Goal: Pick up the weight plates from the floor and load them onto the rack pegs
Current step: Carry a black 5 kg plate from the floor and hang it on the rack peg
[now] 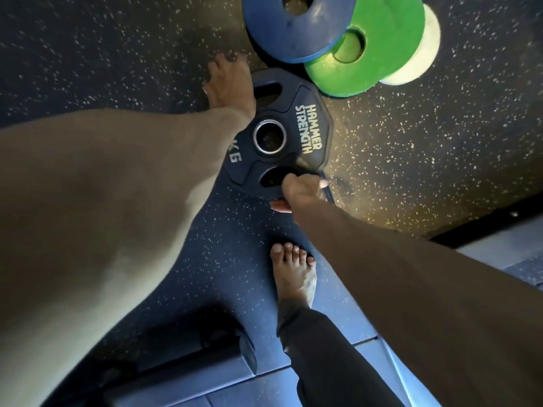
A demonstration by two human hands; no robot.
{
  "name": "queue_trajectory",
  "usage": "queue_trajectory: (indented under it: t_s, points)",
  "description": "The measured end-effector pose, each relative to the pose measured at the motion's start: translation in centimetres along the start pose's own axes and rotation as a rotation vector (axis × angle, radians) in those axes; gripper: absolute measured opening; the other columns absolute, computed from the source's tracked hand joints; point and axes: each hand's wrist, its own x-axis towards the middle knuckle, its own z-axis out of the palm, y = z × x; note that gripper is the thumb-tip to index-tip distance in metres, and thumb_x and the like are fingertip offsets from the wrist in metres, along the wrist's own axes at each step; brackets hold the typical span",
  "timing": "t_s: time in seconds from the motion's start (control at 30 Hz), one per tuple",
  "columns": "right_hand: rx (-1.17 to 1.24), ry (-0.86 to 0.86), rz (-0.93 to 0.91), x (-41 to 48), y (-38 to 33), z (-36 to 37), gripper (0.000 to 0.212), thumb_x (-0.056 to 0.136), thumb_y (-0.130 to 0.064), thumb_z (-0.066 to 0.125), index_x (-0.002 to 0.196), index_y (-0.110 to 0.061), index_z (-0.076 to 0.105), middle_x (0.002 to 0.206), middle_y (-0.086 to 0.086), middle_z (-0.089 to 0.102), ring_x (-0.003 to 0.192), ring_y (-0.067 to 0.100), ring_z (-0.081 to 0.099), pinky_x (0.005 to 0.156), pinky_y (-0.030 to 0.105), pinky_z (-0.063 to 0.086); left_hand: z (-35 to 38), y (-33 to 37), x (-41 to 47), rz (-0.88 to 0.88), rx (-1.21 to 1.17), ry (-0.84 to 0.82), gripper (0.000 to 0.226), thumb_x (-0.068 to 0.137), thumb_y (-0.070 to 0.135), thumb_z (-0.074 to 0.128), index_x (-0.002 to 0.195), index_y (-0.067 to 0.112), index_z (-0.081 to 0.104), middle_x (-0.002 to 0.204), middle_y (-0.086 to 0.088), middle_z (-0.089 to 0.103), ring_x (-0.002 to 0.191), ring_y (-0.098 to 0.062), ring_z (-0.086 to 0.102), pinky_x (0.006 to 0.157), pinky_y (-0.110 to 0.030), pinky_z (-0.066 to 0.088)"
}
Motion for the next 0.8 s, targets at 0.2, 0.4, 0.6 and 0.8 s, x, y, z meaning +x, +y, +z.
queue_trajectory:
  t_s: [0.2,0.4,0.6,0.8]
  points:
    - [-0.253,0.235,-0.333,-2.7,0.4,-5.0,0.040,0.096,-0.012,0.049,0.130,-0.001,0.031,0.087,0.006,0.056,0.087,0.027,0.061,0.074,0.042,0.055,0.7,-4.3,-6.5,-0.219,-0.148,-0.137,0.045,0.088,0.002,0.062,0.129,0.016,0.052,0.131,-0.022,0.049,0.118,-0.040,0.053,0.097,-0.044,0.047]
    - [-0.452,0.233,-0.510,-10.6,-0.3,-9.3,0.056,0.103,-0.019,0.044,0.148,0.002,0.017,0.100,0.004,0.043,0.093,0.017,0.047,0.076,0.027,0.036,-1.9,-6.4,-14.7,-0.529,-0.358,-0.278,0.039,0.085,0.001,0.064,0.122,0.007,0.056,0.127,-0.018,0.058,0.116,-0.040,0.057,0.088,-0.049,0.055]
    - [-0.496,0.261,-0.640,-22.1,0.2,-12.8,0.060,0.101,-0.020,0.045,0.150,0.001,0.018,0.129,0.026,0.054,0.115,0.039,0.056,0.089,0.039,0.042,-12.3,-7.3,-23.1,-0.667,-0.618,-0.236,0.042,0.086,0.010,0.065,0.125,0.009,0.049,0.126,-0.013,0.055,0.110,-0.034,0.057,0.090,-0.048,0.054]
    - [-0.521,0.230,-0.688,-36.6,-1.3,-17.7,0.056,0.101,-0.020,0.046,0.148,0.001,0.023,0.137,0.026,0.051,0.126,0.040,0.052,0.100,0.039,0.040,-26.3,-8.8,-32.7,-0.728,-0.877,-0.109,0.039,0.081,0.001,0.064,0.119,0.007,0.054,0.117,-0.014,0.061,0.105,-0.032,0.062,0.091,-0.048,0.055]
